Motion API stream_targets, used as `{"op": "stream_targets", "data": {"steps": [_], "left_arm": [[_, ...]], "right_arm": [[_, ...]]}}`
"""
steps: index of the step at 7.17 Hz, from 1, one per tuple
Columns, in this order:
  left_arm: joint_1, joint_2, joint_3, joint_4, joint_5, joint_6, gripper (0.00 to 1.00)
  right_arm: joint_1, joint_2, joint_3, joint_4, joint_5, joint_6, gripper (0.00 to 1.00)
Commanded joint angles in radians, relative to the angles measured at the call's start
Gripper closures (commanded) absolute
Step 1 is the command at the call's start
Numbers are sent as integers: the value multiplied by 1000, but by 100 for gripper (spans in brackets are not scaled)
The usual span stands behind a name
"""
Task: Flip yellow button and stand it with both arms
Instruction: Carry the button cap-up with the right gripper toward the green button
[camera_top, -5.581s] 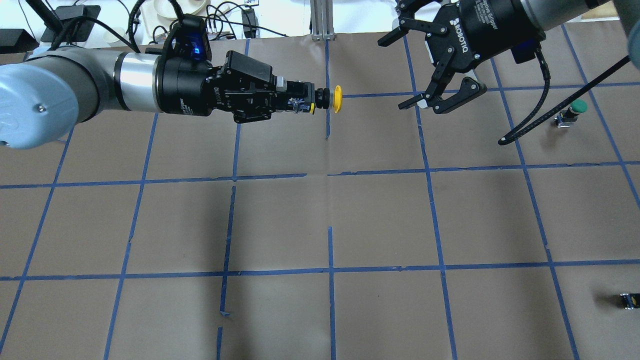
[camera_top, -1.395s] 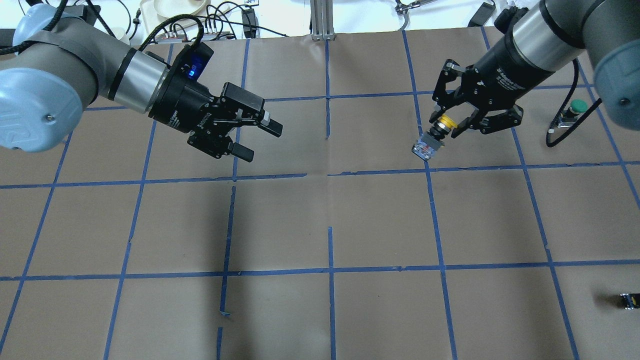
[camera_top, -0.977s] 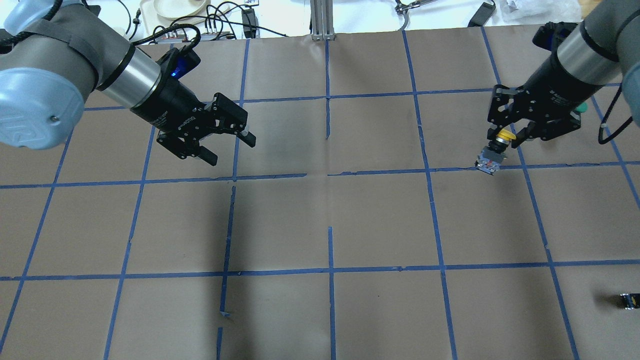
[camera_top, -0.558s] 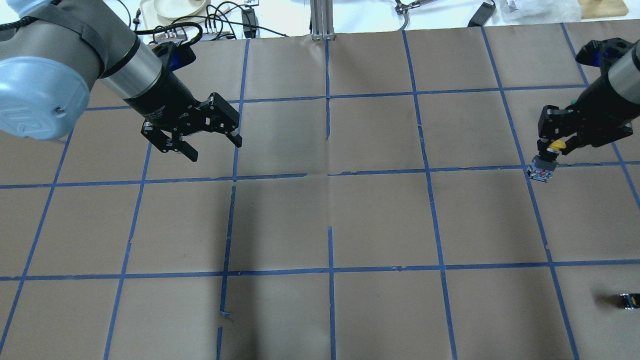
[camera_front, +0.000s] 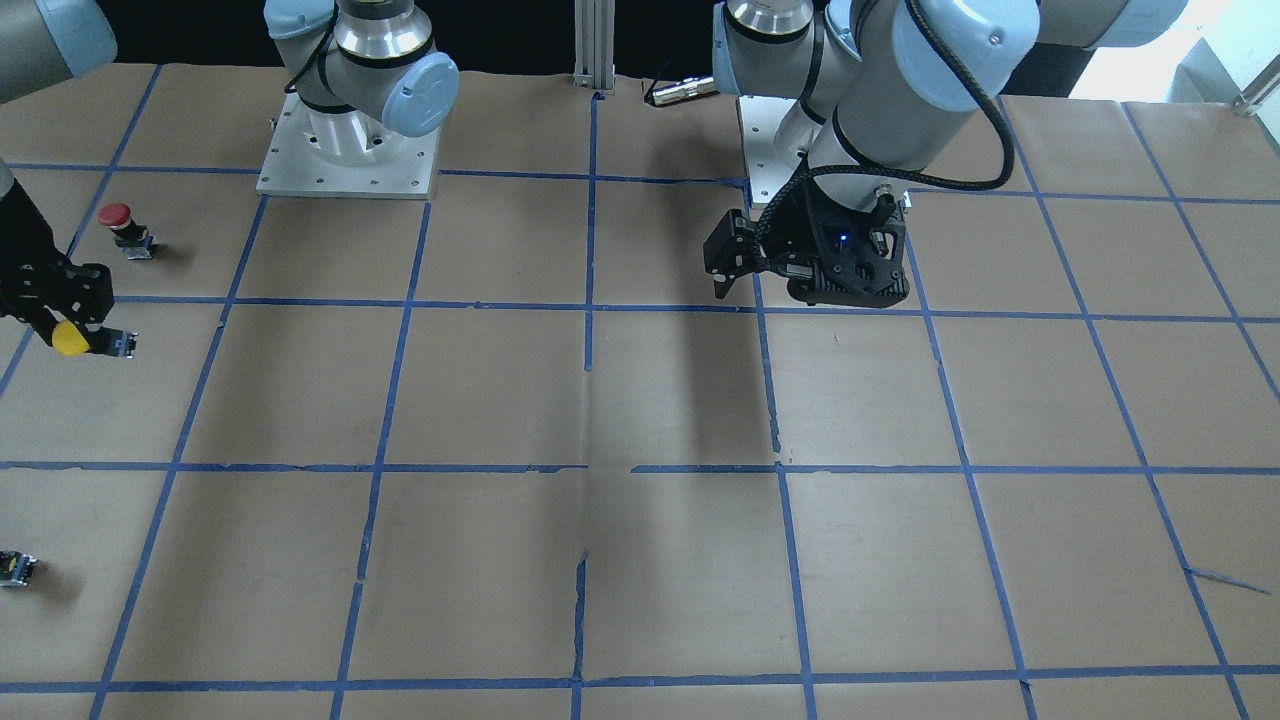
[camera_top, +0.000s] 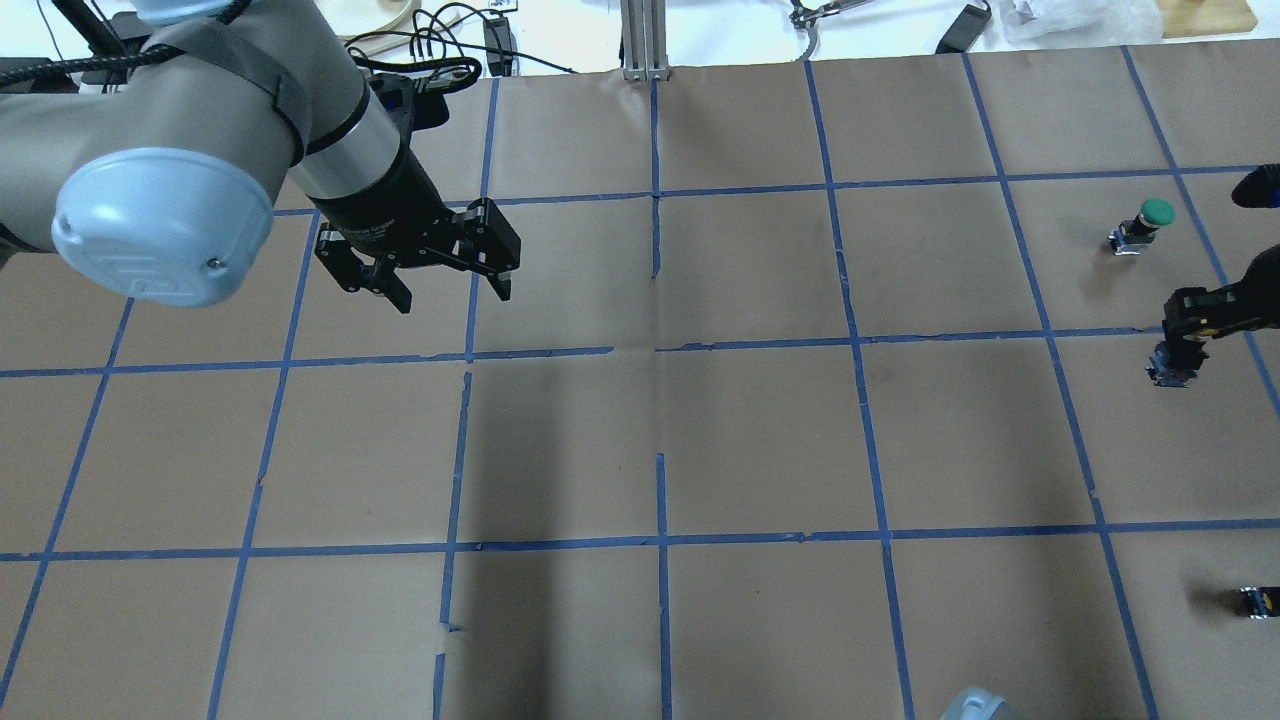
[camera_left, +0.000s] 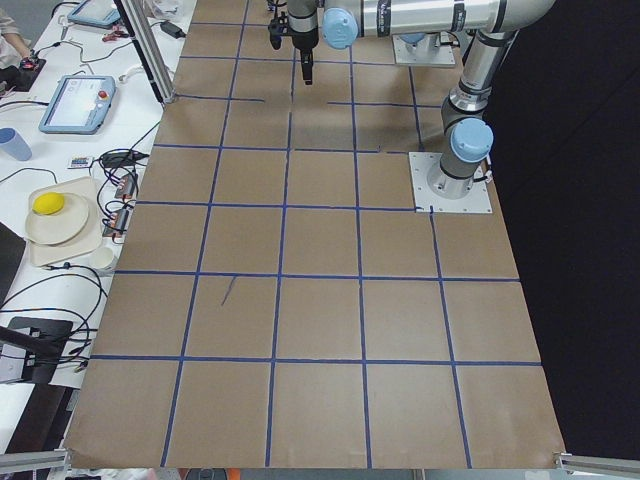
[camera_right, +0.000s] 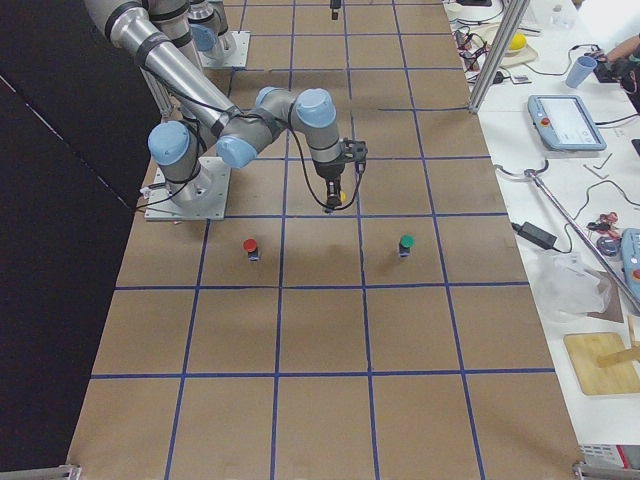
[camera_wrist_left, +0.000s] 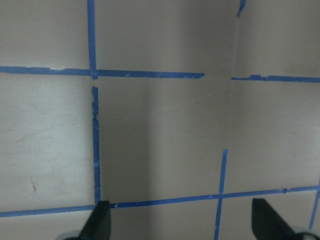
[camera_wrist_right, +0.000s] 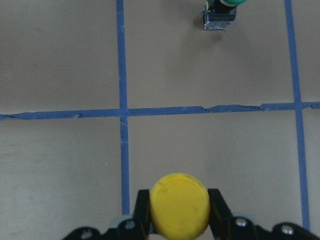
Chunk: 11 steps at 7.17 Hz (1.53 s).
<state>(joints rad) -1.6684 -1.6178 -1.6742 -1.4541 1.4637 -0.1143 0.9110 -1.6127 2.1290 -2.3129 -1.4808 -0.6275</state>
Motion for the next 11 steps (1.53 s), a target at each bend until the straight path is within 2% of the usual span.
{"op": "stream_targets", "data": {"steps": [1, 3, 4, 5, 9, 11], "left_arm": [[-36, 7, 1, 17, 29, -57, 0], [-57, 3, 36, 18, 33, -87, 0], [-57, -16, 83, -1, 33, -85, 0], [-57, -31, 105, -24, 35, -85, 0], [-57, -22, 90, -16, 33, -73, 0], [-56, -28, 105, -22, 35, -74, 0]], "right_arm": [[-24, 2, 29, -83, 32, -37, 92], [-53, 7, 38, -103, 57, -61, 92], [-93, 46, 38, -109, 113, -67, 92], [-109, 98, 38, -191, 120, -140, 91], [-162, 178, 74, -328, 154, -201, 91], [-170, 181, 92, -333, 152, -198, 91]]}}
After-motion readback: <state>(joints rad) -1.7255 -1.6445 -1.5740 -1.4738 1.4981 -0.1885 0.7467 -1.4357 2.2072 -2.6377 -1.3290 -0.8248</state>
